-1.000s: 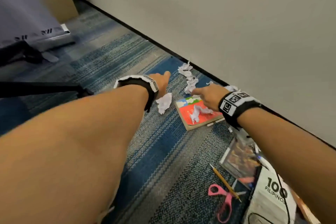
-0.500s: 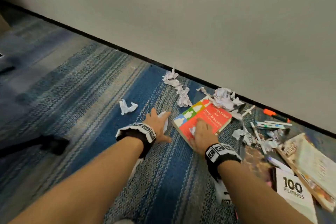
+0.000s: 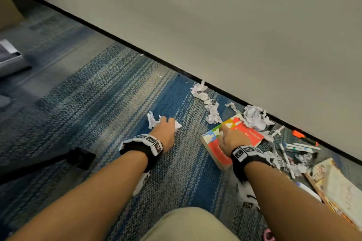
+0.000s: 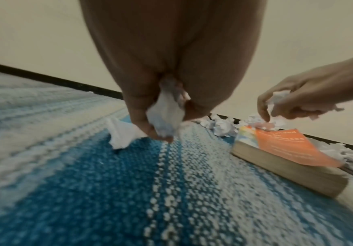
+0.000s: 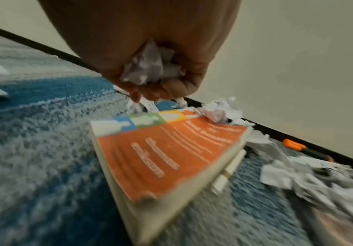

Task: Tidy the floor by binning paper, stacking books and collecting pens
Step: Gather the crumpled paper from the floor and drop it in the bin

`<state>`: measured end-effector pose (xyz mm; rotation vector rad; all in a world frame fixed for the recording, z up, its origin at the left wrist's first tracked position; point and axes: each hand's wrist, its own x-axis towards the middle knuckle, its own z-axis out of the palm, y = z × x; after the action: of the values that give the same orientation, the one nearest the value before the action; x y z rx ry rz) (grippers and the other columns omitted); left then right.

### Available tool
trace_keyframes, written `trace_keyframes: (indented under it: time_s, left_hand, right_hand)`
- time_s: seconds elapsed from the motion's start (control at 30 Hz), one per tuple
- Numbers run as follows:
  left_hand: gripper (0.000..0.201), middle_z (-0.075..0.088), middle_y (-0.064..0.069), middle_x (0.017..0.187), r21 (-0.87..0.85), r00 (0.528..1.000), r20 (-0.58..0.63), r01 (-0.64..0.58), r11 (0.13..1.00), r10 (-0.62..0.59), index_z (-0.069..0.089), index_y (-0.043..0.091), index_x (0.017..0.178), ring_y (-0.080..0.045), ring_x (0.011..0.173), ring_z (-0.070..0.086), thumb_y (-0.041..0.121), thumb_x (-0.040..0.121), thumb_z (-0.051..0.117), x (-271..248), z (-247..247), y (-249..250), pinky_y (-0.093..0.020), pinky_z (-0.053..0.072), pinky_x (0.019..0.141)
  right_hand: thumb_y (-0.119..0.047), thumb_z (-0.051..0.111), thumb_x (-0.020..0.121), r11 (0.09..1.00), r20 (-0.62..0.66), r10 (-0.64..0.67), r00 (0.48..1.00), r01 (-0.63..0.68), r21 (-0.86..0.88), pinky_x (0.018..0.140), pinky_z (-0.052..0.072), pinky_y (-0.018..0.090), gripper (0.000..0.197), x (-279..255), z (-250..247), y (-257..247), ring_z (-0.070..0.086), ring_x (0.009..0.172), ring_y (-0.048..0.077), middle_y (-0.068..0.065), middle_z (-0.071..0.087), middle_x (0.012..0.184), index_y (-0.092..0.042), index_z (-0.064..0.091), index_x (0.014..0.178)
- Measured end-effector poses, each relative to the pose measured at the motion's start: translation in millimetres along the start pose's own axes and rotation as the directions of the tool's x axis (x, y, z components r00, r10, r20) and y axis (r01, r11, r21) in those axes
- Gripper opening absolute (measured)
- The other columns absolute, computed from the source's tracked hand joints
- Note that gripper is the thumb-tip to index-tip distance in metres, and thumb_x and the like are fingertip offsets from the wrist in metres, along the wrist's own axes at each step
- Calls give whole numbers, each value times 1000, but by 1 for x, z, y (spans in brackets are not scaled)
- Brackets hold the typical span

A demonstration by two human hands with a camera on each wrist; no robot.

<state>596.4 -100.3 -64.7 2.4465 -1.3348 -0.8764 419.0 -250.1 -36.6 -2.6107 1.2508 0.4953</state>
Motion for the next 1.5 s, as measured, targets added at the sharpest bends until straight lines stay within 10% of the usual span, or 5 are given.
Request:
trace_keyframes:
  time_s: [0.13,0.47,1.07,1.27,1.5]
  left_hand:
    - [64,17,-24,144,-5,982,-154,107,994,-106,27,22,140,-47,118,43,-4,87,53,11,-16,-19,-52,48,86]
    - [33,34,-20,137,329,970,-84,243,913,-228,43,6,129,-39,122,39,7,96,41,20,-4,-28,-43,43,96]
    - [42,53,-13,114,235,995,-92,48,971,-27,40,14,123,-32,83,53,38,93,55,138,-51,51,-40,44,66]
    - [103,51,-19,127,157,989,-121,100,983,-82,23,12,142,-36,96,63,80,71,55,196,-41,110,-36,44,60]
    - [118,18,-24,149,170,982,-23,190,967,-189,3,23,152,-43,127,44,80,65,59,211,23,107,-46,48,96]
  right_hand:
    - [-68,32,89,1000,-126,-5,992,4,-9,69,46,36,60,21,-14,-44,64,93,34,15,68,95,-16,56,104]
    - [-3,52,88,990,-59,143,988,-142,21,83,49,43,72,70,1,-33,48,120,43,23,13,151,-20,17,148]
    - [-44,39,96,931,-25,-269,963,253,-263,74,48,38,41,122,-37,29,58,100,34,15,66,101,-10,58,107]
    - [-34,56,90,992,-78,-122,989,119,-53,84,47,39,33,156,-51,77,56,99,33,13,47,118,-6,56,108]
    - [-23,59,90,997,-97,-55,994,60,50,90,49,42,42,169,-11,77,54,107,35,13,36,131,-11,47,129]
